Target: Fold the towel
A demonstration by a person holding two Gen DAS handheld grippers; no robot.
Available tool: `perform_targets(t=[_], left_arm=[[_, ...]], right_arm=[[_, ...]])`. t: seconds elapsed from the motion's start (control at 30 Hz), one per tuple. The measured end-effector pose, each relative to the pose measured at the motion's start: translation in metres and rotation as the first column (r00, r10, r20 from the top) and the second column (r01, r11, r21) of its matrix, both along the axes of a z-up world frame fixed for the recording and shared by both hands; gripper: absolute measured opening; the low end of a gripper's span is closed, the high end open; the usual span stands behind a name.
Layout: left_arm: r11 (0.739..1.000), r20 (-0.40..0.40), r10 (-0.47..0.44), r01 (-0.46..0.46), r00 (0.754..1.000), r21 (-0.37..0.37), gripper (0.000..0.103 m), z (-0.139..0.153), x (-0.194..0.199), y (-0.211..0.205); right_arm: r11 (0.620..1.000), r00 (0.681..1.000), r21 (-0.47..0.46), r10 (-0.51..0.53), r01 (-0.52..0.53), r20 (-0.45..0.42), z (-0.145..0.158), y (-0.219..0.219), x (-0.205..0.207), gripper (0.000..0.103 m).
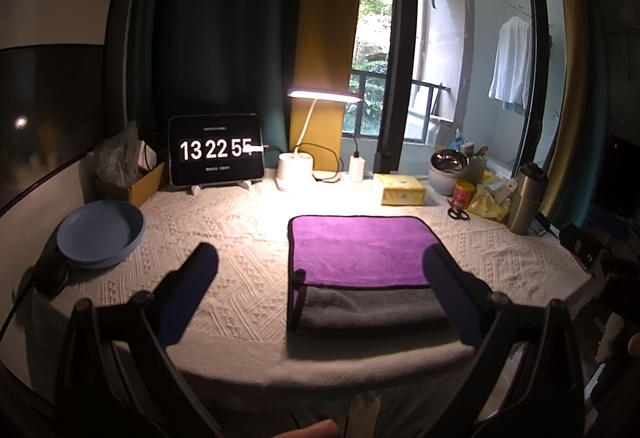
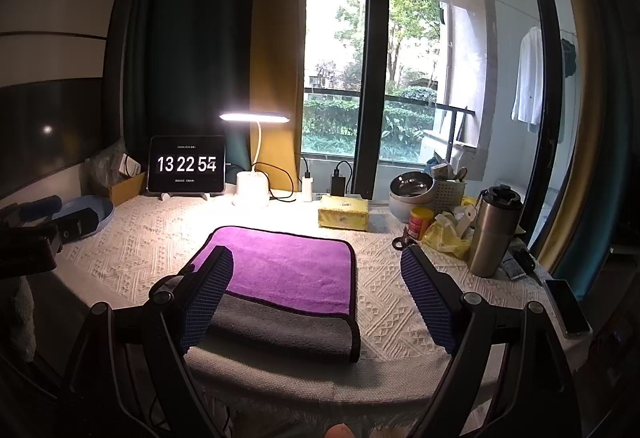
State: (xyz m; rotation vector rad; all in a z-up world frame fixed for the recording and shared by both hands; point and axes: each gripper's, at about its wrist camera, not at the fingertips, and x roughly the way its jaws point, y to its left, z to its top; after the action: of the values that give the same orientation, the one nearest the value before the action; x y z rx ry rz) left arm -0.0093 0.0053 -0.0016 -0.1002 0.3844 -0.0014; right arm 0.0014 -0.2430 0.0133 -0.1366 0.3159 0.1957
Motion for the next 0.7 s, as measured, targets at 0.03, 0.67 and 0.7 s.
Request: perform_targets(t=[0.03, 0.67, 0.7], left_arm=[[1.0, -0.001, 0.0, 0.0, 1.0, 0.001, 0.103, 0.0008, 0.0001, -0.0001], [1.0, 0.02, -0.01, 0.01, 1.0, -0.005, 0.103, 0.0046, -0.009, 0.0013], [1.0, 0.02, -0.012, 0.012, 1.0, -0.004, 0.103, 0.0048, -0.0094, 0.0006]], right_arm=[[1.0, 1.0, -0.001, 0.001, -0.001, 0.001, 0.0004, 0.0001, -0.0007, 0.088], [1.0, 1.0, -0.011, 0.002, -0.002, -0.009, 0.0017, 0.003, -0.0002, 0.088], [1.0, 1.0, -0.012, 0.003, -0.003, -0.009, 0.0016, 0.0034, -0.0005, 0.088]])
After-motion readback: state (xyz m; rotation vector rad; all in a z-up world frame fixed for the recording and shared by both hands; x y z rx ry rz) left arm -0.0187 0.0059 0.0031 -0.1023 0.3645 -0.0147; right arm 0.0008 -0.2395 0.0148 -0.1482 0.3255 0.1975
